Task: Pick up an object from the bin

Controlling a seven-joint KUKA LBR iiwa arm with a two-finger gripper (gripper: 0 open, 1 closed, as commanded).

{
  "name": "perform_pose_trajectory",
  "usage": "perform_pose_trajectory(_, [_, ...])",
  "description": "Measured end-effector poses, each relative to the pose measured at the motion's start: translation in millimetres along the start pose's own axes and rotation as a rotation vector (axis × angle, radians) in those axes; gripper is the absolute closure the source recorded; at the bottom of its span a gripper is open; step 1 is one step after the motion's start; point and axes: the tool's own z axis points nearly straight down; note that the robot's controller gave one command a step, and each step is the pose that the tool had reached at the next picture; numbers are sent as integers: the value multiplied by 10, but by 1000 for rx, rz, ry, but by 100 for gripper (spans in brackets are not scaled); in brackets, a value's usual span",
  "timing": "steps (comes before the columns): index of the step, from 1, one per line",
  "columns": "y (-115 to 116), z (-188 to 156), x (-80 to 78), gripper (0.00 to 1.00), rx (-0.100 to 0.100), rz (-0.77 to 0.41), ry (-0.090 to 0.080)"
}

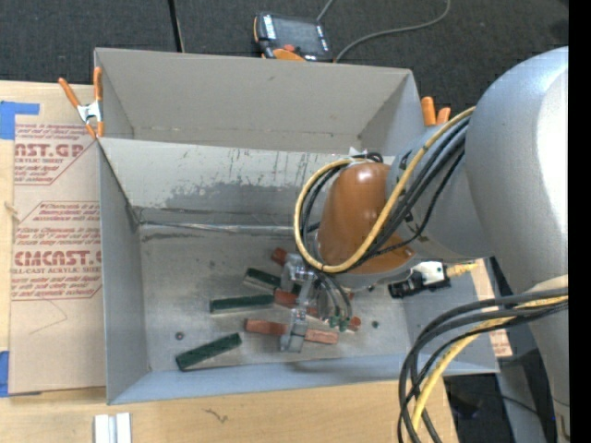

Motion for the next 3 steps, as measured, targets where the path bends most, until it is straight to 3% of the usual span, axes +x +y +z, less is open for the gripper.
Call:
perform_pose_trajectory(1, [6, -66, -42, 100, -2, 0, -9])
perform_pose_trajectory(2, [-2, -7, -11, 0, 0, -1, -3])
perform_pose_trajectory(3, [8, -57, -30, 100, -1, -1, -4])
